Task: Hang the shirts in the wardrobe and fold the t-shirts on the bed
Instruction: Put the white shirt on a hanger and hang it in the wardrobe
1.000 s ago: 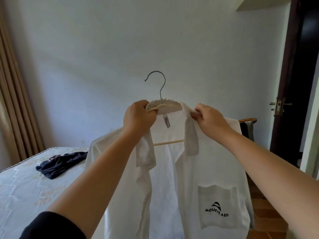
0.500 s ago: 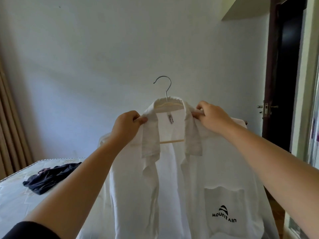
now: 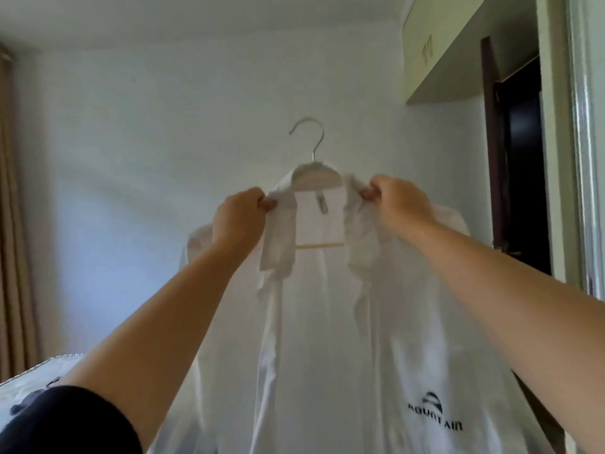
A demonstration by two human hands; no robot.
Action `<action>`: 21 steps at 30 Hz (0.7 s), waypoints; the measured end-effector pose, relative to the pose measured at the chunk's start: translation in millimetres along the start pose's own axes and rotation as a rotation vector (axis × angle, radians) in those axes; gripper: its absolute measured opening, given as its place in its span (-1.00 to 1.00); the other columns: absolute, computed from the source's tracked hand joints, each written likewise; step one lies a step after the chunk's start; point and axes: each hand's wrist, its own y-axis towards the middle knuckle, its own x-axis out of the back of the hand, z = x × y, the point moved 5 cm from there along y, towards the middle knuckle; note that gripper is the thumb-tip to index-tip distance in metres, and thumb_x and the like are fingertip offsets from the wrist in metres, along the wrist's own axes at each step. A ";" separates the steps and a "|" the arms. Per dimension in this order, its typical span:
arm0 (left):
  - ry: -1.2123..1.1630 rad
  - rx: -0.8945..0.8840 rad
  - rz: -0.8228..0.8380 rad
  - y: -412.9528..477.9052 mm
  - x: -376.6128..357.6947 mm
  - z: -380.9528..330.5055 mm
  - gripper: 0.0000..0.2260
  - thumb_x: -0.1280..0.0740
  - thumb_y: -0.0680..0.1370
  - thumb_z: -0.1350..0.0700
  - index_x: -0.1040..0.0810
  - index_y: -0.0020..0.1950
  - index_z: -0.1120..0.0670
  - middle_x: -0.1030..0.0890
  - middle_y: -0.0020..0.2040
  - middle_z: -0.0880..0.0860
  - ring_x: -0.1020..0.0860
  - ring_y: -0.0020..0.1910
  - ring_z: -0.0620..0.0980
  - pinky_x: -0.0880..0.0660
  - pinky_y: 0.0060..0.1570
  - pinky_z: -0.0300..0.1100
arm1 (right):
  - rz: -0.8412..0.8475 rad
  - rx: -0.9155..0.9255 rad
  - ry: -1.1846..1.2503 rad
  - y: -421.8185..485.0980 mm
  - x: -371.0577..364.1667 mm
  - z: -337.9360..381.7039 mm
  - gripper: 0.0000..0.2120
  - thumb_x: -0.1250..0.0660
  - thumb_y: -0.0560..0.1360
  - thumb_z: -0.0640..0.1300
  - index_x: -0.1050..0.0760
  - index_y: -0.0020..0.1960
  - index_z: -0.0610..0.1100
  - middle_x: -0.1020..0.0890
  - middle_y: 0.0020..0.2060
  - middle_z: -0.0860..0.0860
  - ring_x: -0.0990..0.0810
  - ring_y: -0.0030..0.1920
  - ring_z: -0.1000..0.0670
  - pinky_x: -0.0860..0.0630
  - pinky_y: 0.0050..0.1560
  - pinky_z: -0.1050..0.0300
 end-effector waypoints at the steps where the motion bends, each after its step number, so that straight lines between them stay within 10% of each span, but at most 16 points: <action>1: -0.010 -0.027 -0.010 5.5 9.6 -5.9 -0.71 -0.22 0.60 0.01 -0.40 -0.27 0.11 -0.45 -0.27 0.09 -0.41 -0.22 0.09 -0.28 -0.24 -0.13 | -0.066 0.014 0.003 4.9 9.8 2.5 -0.78 -0.16 0.60 -0.04 -0.49 -0.06 -0.14 -0.58 0.00 -0.22 -0.53 0.05 -0.23 -0.27 -0.13 0.05; 5: 0.133 -0.029 0.275 -6.7 0.8 0.9 -0.70 -0.22 0.60 -0.01 -0.50 -0.21 0.16 -0.44 -0.33 0.04 -0.45 -0.21 0.07 -0.29 -0.24 -0.17 | 0.279 0.058 -0.038 -5.7 -7.5 -1.7 -0.74 -0.20 0.59 0.00 -0.40 -0.22 -0.12 -0.55 -0.15 -0.14 -0.51 -0.02 -0.16 -0.28 -0.23 0.08; 9: 0.040 0.020 0.176 -16.6 -2.0 9.7 -0.69 -0.21 0.61 -0.01 -0.46 -0.25 0.14 -0.41 -0.37 0.01 -0.43 -0.24 0.07 -0.29 -0.24 -0.16 | 0.022 0.030 -0.030 -15.0 -5.5 -1.0 -0.77 -0.17 0.60 -0.01 -0.46 -0.12 -0.12 -0.56 -0.11 -0.15 -0.53 -0.02 -0.19 -0.25 -0.18 0.08; 12: 0.113 0.008 0.344 -25.8 -9.1 10.3 -0.71 -0.22 0.60 -0.02 -0.50 -0.20 0.14 -0.41 -0.34 0.00 -0.45 -0.20 0.05 -0.31 -0.20 -0.17 | 0.272 0.023 -0.018 -21.2 -18.8 0.9 -0.73 -0.21 0.59 -0.04 -0.34 -0.27 -0.08 -0.51 -0.22 -0.09 -0.48 -0.10 -0.12 -0.29 -0.17 0.10; 21: -0.102 0.008 0.260 -30.1 -8.5 -3.6 -0.76 -0.27 0.58 0.03 -0.51 -0.18 0.16 -0.42 -0.36 -0.02 -0.39 -0.34 -0.03 -0.25 -0.38 -0.22 | 0.217 -0.012 0.035 -30.7 0.1 -20.6 -0.77 -0.23 0.57 -0.02 -0.50 -0.08 -0.18 -0.47 -0.20 -0.06 -0.44 -0.12 -0.10 -0.29 -0.20 0.09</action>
